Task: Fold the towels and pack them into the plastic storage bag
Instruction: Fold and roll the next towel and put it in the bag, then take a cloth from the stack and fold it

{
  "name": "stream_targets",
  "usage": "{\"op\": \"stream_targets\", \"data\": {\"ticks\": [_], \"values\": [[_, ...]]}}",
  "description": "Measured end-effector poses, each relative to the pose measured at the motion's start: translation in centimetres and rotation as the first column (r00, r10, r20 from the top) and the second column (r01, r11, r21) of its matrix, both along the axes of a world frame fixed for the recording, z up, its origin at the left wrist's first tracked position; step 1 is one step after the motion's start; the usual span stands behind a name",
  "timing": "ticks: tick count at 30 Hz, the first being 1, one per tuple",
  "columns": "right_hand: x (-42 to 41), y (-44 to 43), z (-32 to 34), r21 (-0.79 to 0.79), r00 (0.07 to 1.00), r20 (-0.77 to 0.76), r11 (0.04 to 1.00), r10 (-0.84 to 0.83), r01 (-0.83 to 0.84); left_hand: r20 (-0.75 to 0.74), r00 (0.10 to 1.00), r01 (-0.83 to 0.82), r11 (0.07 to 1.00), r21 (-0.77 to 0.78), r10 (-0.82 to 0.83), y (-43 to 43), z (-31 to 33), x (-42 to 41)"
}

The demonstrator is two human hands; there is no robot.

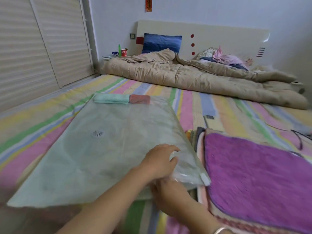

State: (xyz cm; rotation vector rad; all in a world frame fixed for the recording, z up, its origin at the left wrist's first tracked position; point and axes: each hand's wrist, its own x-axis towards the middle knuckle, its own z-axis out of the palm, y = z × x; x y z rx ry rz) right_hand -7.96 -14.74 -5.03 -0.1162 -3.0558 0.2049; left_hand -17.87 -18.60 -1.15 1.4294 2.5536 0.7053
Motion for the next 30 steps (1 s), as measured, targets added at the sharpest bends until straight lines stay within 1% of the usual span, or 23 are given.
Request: {"op": "stream_targets", "data": {"ticks": [1, 2, 3, 4, 6, 8, 9, 10, 11, 12, 13, 14, 15, 16, 17, 18, 19, 21, 23, 27, 28, 29, 30], "values": [[2.0, 0.2, 1.0, -0.085, 1.0, 0.006, 0.996, 0.022, -0.022, -0.014, 1.0, 0.0, 0.999, -0.045, -0.001, -0.2, -0.5, 1.0], [4.0, 0.6, 1.6, -0.208, 0.999, -0.016, 0.977, 0.038, -0.04, -0.026, 1.0, 0.0, 0.994, -0.109, -0.003, -0.6, -1.0, 1.9], [5.7, 1.0, 1.9, -0.31, 0.998, -0.055, 0.95, 0.018, -0.034, -0.04, 0.999, -0.002, 0.983, -0.182, -0.005, -1.0, -1.6, 2.5], [7.5, 1.5, 2.4, -0.366, 0.994, -0.106, 0.93, -0.018, -0.023, -0.057, 0.998, -0.006, 0.968, -0.253, -0.009, -1.5, -2.2, 2.9], [11.0, 3.0, 2.8, -0.419, 0.983, -0.145, 0.907, -0.113, 0.043, -0.095, 0.995, -0.031, 0.923, -0.383, -0.006, -2.5, -3.0, 3.4], [14.0, 5.0, 3.1, -0.397, 0.953, -0.227, 0.912, -0.202, 0.099, -0.151, 0.987, -0.115, 0.882, -0.458, 0.05, -3.1, -2.9, 4.2], [15.3, 6.1, 3.1, -0.369, 0.929, -0.274, 0.92, -0.247, 0.136, -0.213, 0.974, -0.174, 0.864, -0.472, 0.079, -3.0, -2.5, 4.8], [16.6, 7.2, 3.0, -0.334, 0.907, -0.314, 0.927, -0.282, 0.173, -0.297, 0.95, -0.232, 0.853, -0.468, 0.096, -2.6, -1.8, 5.8], [17.7, 8.1, 2.9, -0.296, 0.884, -0.354, 0.933, -0.304, 0.203, -0.381, 0.918, -0.279, 0.859, -0.429, 0.109, -2.1, -1.0, 6.9], [18.8, 8.9, 2.8, -0.255, 0.865, -0.386, 0.938, -0.32, 0.234, -0.44, 0.889, -0.297, 0.892, -0.34, 0.129, -1.4, -0.4, 8.2], [19.8, 9.8, 2.8, -0.22, 0.847, -0.413, 0.939, -0.334, 0.264, -0.462, 0.874, -0.265, 0.943, -0.2, 0.148, -0.7, 0.1, 9.6], [20.7, 10.6, 2.9, -0.189, 0.832, -0.431, 0.936, -0.35, 0.296, -0.445, 0.884, -0.169, 0.985, -0.021, 0.142, 0.0, 0.3, 11.1], [21.5, 11.4, 2.8, -0.161, 0.825, -0.437, 0.934, -0.358, 0.32, -0.4, 0.913, -0.028, 0.99, 0.141, 0.083, 0.8, 0.4, 12.6], [22.1, 12.1, 2.8, -0.132, 0.829, -0.427, 0.932, -0.362, 0.339, -0.361, 0.932, 0.118, 0.965, 0.234, -0.026, 1.5, 0.3, 14.1], [22.5, 12.9, 2.8, -0.104, 0.841, -0.411, 0.934, -0.352, 0.341, -0.332, 0.933, 0.233, 0.938, 0.256, -0.14, 2.3, 0.3, 15.3], [22.8, 13.5, 2.8, -0.076, 0.857, -0.391, 0.94, -0.334, 0.332, -0.303, 0.924, 0.308, 0.921, 0.239, -0.231, 2.9, 0.0, 16.3], [22.9, 14.0, 2.8, -0.043, 0.873, -0.385, 0.95, -0.3, 0.308, -0.277, 0.917, 0.347, 0.914, 0.208, -0.285, 3.5, -0.3, 16.8], [23.1, 14.6, 3.0, 0.007, 0.9, -0.363, 0.965, -0.243, 0.263, -0.25, 0.916, 0.358, 0.92, 0.158, -0.313, 4.2, -1.0, 16.9], [23.1, 15.1, 3.3, 0.057, 0.922, -0.333, 0.972, -0.198, 0.23, -0.24, 0.92, 0.35, 0.925, 0.146, -0.31, 4.6, -1.2, 16.3], [22.1, 15.9, 3.2, 0.139, 0.956, -0.28, 0.981, -0.091, 0.135, -0.326, 0.861, 0.428, 0.903, 0.046, -0.391, 5.4, -0.8, 15.0], [21.9, 16.1, 3.2, 0.137, 0.958, -0.277, 0.983, -0.082, 0.124, -0.312, 0.858, 0.437, 0.899, 0.028, -0.408, 5.7, -0.6, 14.7], [21.7, 16.3, 3.1, 0.136, 0.959, -0.274, 0.984, -0.071, 0.112, -0.264, 0.873, 0.431, 0.902, 0.029, -0.409, 5.9, -0.5, 14.3], [21.5, 16.5, 3.1, 0.13, 0.961, -0.268, 0.986, -0.065, 0.103, -0.182, 0.899, 0.413, 0.91, 0.045, -0.399, 6.1, -0.4, 13.8]]}}
